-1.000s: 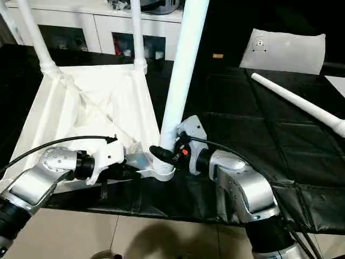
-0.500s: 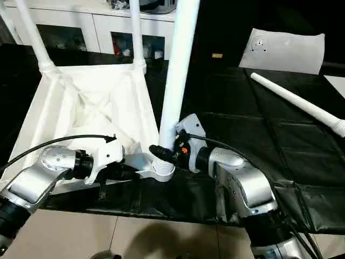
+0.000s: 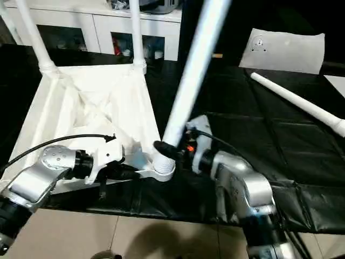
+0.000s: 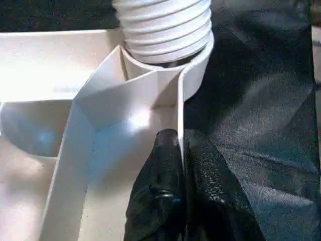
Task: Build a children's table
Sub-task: Insert table leg to table base
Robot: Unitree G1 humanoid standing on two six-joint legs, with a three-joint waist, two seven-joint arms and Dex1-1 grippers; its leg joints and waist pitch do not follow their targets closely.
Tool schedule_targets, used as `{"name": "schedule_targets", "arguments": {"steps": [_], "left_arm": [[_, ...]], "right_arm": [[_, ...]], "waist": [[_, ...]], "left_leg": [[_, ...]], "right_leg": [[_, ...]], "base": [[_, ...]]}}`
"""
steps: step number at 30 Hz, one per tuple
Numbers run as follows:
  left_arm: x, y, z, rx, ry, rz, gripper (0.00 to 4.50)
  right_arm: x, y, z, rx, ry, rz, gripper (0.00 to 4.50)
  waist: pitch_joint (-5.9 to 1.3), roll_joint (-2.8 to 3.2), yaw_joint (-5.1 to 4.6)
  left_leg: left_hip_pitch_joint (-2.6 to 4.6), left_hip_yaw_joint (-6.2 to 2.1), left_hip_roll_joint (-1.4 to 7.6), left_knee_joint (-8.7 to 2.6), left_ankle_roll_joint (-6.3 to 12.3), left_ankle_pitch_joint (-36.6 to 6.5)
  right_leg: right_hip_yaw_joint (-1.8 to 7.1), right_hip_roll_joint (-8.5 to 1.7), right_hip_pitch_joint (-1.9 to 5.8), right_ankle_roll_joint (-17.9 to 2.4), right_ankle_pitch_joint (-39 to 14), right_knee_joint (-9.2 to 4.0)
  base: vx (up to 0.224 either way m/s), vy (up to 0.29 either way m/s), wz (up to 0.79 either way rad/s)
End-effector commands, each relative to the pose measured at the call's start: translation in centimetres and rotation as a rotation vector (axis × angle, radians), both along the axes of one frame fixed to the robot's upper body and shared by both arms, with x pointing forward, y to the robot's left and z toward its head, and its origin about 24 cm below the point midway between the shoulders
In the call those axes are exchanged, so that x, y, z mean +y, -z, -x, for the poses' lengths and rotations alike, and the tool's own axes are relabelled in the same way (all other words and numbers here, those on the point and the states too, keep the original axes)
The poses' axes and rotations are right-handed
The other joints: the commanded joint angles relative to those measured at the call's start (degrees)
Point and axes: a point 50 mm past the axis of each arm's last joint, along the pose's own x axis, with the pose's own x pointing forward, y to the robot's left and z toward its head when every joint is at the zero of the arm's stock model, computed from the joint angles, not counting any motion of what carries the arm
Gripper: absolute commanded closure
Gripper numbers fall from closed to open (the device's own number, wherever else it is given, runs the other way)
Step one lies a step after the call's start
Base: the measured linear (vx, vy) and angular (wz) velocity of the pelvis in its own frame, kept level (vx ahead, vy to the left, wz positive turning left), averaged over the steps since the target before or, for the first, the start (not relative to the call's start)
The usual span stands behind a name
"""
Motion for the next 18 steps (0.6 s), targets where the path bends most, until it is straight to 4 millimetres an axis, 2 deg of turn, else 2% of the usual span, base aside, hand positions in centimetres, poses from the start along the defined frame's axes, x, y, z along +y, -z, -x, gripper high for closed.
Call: {"name": "schedule_targets", "arguments": {"steps": [1,2,3,4,7,9,10,11,13,15,18], "left_arm": [[0.6,-1.5,-1.3,-0.078,-0.069,0.017,4.50],[0.6,-1.5,-1.3,-0.078,-0.072,0.017,4.50],[0.7,-1.5,-1.4,-0.080,-0.077,0.016,4.50],[0.7,-1.4,-1.5,-0.084,-0.083,0.013,4.50],[0.6,-1.5,-1.8,-0.094,-0.092,0.011,4.50],[0.6,-1.5,-1.8,-0.094,-0.089,0.011,4.50],[0.6,-1.5,-1.9,-0.095,-0.087,0.008,4.50],[0.6,-1.5,-1.9,-0.096,-0.086,0.007,4.50],[0.5,-1.4,-1.9,-0.097,-0.081,-0.002,4.50],[0.5,-1.1,-1.8,-0.098,-0.071,-0.017,4.50],[0.5,-1.0,-1.6,-0.094,-0.050,-0.030,4.50]], "right_arm": [[-0.5,2.1,1.0,0.070,0.025,0.039,2.61],[-0.5,2.4,1.3,0.066,0.032,0.043,2.61],[-0.6,2.6,1.6,0.061,0.034,0.046,2.61],[-0.6,2.7,2.0,0.040,0.045,0.049,2.61],[-0.7,2.7,2.7,-0.021,0.037,0.114,2.61],[-0.6,2.7,2.7,-0.036,0.026,0.135,2.61],[-0.6,2.6,2.8,-0.062,-0.001,0.178,2.61],[-0.5,2.5,2.8,-0.071,-0.011,0.194,2.61],[-0.4,2.5,2.7,-0.105,-0.056,0.256,2.61],[0.0,2.4,2.7,-0.141,-0.146,0.328,2.61],[0.5,2.3,2.5,-0.145,-0.205,0.335,2.61]], "waist": [[-3.55,1.57,0.41],[-3.50,1.35,0.36],[-3.53,1.65,0.36],[-3.56,1.36,0.38],[-3.60,1.54,0.71],[-3.53,1.61,0.71],[-3.53,1.70,0.84],[-3.53,1.48,0.86],[-3.55,1.47,1.00],[-3.50,1.00,0.99],[-3.48,1.22,1.02]], "left_leg": [[0.72,-0.51,1.32,-4.84,-2.49,-19.7],[0.75,-0.43,1.38,-4.87,-2.32,-20.0],[0.79,-0.45,1.30,-4.85,-2.25,-20.6],[0.71,-0.42,1.28,-4.83,-2.08,-20.3],[0.68,-0.45,1.27,-4.88,-1.80,-19.8],[0.68,-0.49,1.30,-4.98,-1.71,-20.1],[0.81,-0.50,1.31,-4.94,-1.69,-20.6],[0.77,-0.51,1.36,-4.97,-1.66,-20.5],[0.75,-0.46,1.32,-4.97,-1.58,-20.2],[0.68,-0.43,1.32,-4.99,-1.35,-20.1],[0.72,-0.46,1.29,-4.91,-1.04,-20.5]], "right_leg": [[2.70,-4.21,2.27,-9.7,-19.5,-5.35],[2.71,-4.21,2.15,-9.3,-20.5,-5.60],[2.68,-4.24,2.15,-8.8,-21.8,-5.79],[2.68,-4.23,2.19,-8.6,-22.1,-5.88],[2.69,-4.28,2.03,-7.1,-24.7,-6.13],[2.67,-4.19,1.93,-6.8,-25.5,-6.19],[2.67,-4.22,1.80,-6.5,-26.3,-6.31],[2.64,-4.21,1.86,-6.3,-26.4,-6.34],[2.70,-4.20,1.81,-6.1,-26.2,-6.33],[2.67,-4.16,1.84,-5.7,-26.6,-6.34],[2.72,-4.33,1.71,-5.5,-27.9,-6.47]], "base": [[0.000,0.000,0.00],[0.000,0.000,0.00],[0.000,0.000,0.00],[0.000,0.000,0.00],[0.000,0.000,0.00],[0.000,0.000,0.00],[0.000,0.000,0.00],[0.000,0.000,0.00],[0.000,0.000,0.00],[0.000,0.000,0.00],[0.000,0.000,0.00]]}}
